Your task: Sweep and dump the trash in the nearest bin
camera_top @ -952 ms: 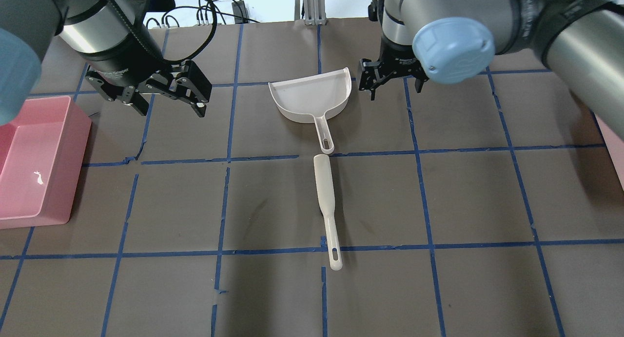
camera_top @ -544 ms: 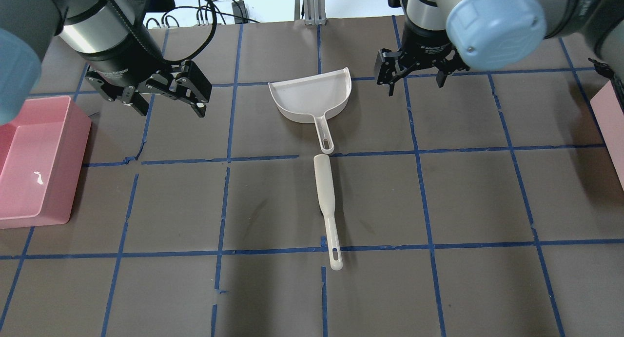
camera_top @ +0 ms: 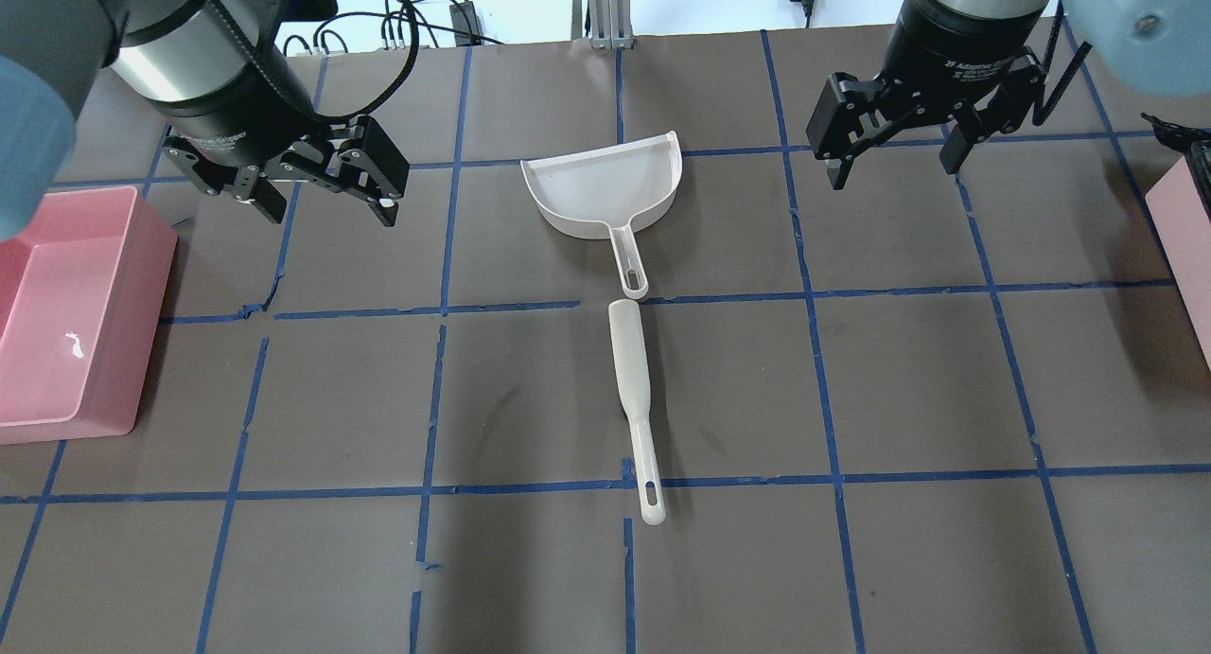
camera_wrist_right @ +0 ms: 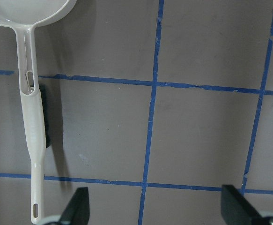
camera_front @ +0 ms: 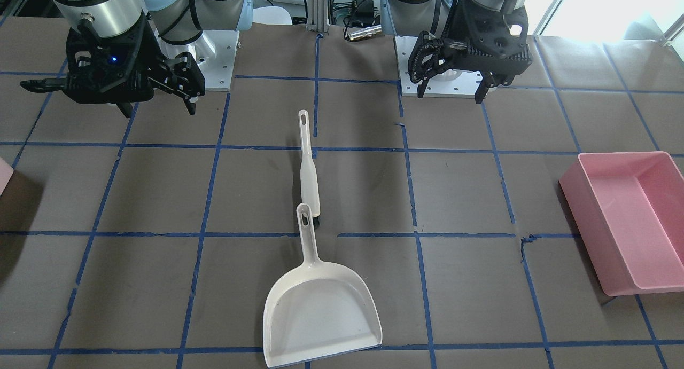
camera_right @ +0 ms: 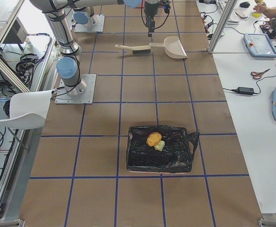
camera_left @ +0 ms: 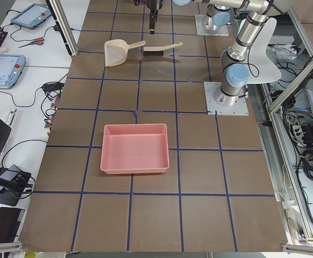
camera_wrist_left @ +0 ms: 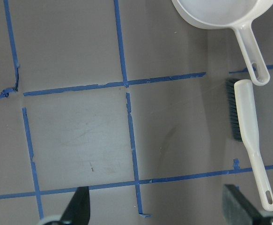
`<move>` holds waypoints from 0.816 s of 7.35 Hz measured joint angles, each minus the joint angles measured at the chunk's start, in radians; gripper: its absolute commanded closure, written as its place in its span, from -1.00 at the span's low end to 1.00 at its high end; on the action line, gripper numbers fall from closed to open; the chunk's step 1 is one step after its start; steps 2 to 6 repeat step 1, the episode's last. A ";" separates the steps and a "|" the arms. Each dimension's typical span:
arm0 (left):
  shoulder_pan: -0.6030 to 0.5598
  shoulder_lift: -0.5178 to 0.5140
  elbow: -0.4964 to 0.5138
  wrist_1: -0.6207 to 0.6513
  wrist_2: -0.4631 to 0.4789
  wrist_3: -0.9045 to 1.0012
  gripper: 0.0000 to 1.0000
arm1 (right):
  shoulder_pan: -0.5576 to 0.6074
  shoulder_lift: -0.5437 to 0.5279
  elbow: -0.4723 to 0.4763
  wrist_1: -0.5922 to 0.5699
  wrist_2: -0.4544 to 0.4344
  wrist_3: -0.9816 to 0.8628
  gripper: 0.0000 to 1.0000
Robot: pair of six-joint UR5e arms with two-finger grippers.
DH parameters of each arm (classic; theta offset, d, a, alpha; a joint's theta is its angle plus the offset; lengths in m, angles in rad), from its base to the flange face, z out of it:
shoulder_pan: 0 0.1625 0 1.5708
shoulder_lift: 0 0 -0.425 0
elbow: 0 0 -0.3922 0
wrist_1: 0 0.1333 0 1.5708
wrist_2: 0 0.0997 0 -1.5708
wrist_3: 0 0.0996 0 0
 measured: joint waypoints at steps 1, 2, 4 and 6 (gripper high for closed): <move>0.000 0.000 0.000 0.000 0.000 0.000 -1.00 | 0.000 0.000 0.002 -0.001 -0.001 -0.006 -1.00; 0.000 0.000 0.000 0.000 0.000 0.000 -1.00 | 0.000 0.000 0.002 -0.001 -0.001 -0.006 -1.00; 0.000 0.000 0.000 0.000 0.000 0.000 -1.00 | 0.000 0.000 0.002 -0.001 -0.001 -0.006 -1.00; 0.000 0.000 0.000 0.000 0.000 0.000 -1.00 | 0.000 0.000 0.002 -0.001 -0.001 -0.006 -1.00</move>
